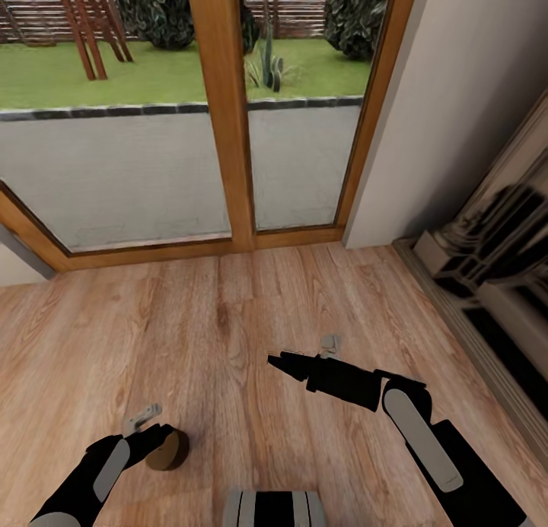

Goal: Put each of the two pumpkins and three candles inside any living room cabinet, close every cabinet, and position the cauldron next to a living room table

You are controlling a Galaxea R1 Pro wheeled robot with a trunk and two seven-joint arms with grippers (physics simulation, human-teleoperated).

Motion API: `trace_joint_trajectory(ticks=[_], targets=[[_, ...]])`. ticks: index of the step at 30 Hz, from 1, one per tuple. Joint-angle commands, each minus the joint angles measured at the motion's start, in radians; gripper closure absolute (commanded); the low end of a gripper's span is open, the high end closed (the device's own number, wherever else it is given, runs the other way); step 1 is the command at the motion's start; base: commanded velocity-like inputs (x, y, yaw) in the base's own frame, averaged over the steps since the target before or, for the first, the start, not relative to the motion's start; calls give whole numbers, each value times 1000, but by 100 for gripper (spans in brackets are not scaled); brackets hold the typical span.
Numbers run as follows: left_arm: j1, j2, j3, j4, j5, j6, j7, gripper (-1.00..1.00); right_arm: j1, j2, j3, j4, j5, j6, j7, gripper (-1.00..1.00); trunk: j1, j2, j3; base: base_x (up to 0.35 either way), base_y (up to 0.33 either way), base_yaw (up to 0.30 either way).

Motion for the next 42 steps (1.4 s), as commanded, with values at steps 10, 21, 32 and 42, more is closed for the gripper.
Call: trace_joint_trajectory(ticks=[10,21,32,42], targets=[[0,-2,1,-2,11,6,3,-100,-1,0,-1,5,-3,17,33,-100,0,-1,-5,0,0,0],[0,-5,1,-2,12,6,0,-100,-1,0,-1,6,1,17,29,-100,0,-1,-5,0,0,0],[0,-6,1,-2,12,6,0,-100,-1,0,0,7,6,17,29,-100,2,-1,-20,0,0,0],[0,-6,1,-2,12,6,-1,-100,-1,0,1,7,7,16,29,-100,3,-2,-32,0,0,0]])
